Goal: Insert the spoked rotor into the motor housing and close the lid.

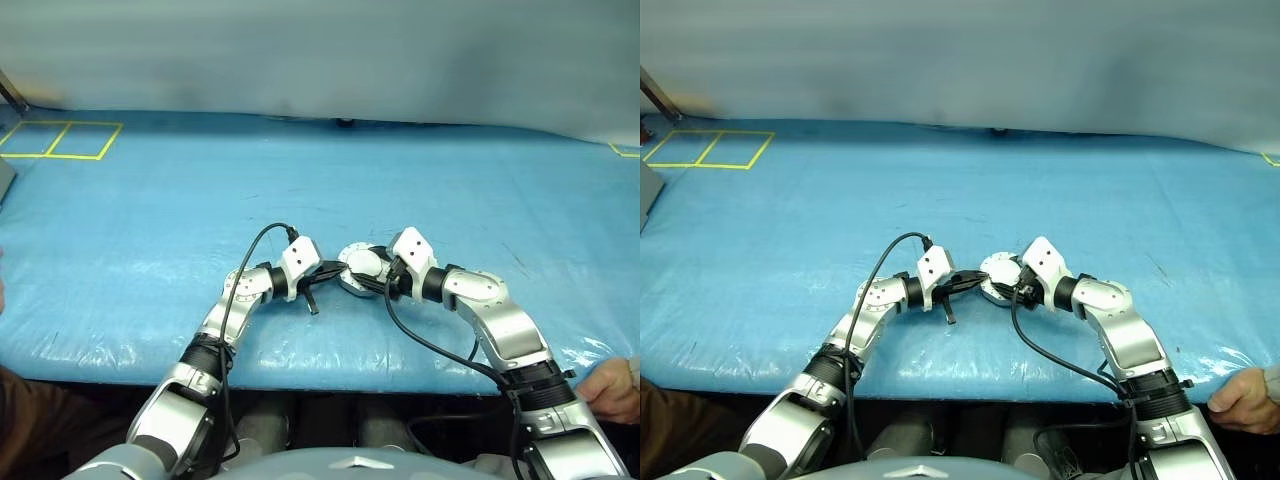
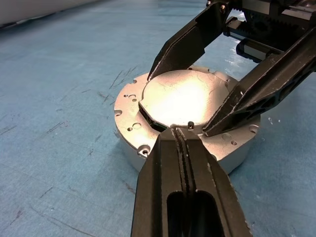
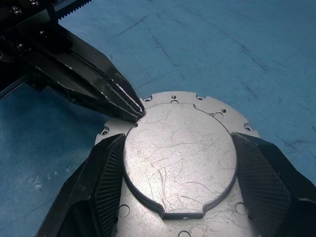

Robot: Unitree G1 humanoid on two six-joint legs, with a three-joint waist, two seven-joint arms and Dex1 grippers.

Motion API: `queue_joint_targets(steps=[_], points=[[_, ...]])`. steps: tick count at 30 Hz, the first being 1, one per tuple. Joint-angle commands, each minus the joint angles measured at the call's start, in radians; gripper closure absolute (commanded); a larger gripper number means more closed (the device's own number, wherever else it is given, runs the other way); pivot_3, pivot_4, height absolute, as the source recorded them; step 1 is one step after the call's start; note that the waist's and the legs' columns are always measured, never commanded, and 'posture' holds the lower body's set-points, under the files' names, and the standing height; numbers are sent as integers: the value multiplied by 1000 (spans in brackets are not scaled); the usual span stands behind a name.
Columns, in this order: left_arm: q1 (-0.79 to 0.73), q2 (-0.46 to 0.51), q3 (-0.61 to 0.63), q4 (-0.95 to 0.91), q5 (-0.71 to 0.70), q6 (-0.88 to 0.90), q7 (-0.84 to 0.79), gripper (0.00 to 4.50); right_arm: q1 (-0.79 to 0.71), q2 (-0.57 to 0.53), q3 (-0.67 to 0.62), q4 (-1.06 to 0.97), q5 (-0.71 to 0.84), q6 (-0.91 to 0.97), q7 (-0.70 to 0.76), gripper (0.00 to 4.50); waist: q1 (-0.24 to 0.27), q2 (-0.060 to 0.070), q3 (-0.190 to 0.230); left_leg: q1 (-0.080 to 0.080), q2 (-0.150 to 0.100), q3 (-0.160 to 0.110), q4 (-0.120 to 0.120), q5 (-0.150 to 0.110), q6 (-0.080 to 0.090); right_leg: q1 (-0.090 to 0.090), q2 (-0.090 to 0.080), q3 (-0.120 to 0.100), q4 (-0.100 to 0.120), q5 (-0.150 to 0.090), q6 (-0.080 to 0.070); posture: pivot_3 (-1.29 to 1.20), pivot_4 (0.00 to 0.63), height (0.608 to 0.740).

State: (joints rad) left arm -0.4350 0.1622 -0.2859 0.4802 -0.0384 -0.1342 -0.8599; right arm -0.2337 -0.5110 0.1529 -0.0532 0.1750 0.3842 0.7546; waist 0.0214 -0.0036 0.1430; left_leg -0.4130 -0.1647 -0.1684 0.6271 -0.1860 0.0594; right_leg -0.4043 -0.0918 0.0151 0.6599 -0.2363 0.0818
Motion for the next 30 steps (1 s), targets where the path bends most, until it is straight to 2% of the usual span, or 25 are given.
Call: queue_joint_targets(steps=[1, 2, 3, 12, 18, 24, 30], points=[[11, 9, -25, 25, 35, 24, 5, 4500, 30, -2, -10, 3, 5, 52, -11, 471, 1, 0, 0, 0, 0, 0, 0, 0, 0, 0, 0, 0, 0, 0, 0, 0, 150, 740], [12, 9, -26, 23, 34, 24, 5, 4500, 35, 4, -21, -12, 17, 53, -14, 79, 1, 0, 0, 0, 0, -1, 0, 0, 0, 0, 0, 0, 0, 0, 0, 0, 150, 740], [13, 9, -25, 22, 33, 25, 5, 4500, 40, 10, -35, -31, 31, 56, -18, 32, 2, 0, 0, 0, 0, -1, 0, 0, 0, 0, 0, 0, 0, 0, 0, 0, 150, 740], [31, 2, -32, 9, 27, 19, 9, 4500, 57, 95, -247, -153, 229, 175, -124, 32, 12, 0, 0, -3, -1, -1, 0, 0, 0, -3, 0, 0, -1, 0, 0, 0, 150, 740], [36, -1, -35, 5, 28, 12, 8, 4500, 59, 128, -389, -159, 377, 378, -237, 32, 17, 1, 0, -3, -1, -1, -1, 0, 0, -4, 0, 0, -1, 0, -1, 0, 150, 740], [35, -2, -40, 2, 32, 2, 7, 4500, 93, 237, -497, -177, 556, 571, -362, 32, 17, 1, 0, -4, -1, -1, -2, 0, 0, -4, -1, 0, -1, 0, -3, 0, 150, 740], [33, 0, -44, 2, 37, -2, 8, 4500, 104, 337, -594, -133, 711, 645, -442, 32, 17, 2, 0, -4, -1, -1, -2, 0, 0, -4, -1, 0, -1, -1, -1, 0, 150, 740]])
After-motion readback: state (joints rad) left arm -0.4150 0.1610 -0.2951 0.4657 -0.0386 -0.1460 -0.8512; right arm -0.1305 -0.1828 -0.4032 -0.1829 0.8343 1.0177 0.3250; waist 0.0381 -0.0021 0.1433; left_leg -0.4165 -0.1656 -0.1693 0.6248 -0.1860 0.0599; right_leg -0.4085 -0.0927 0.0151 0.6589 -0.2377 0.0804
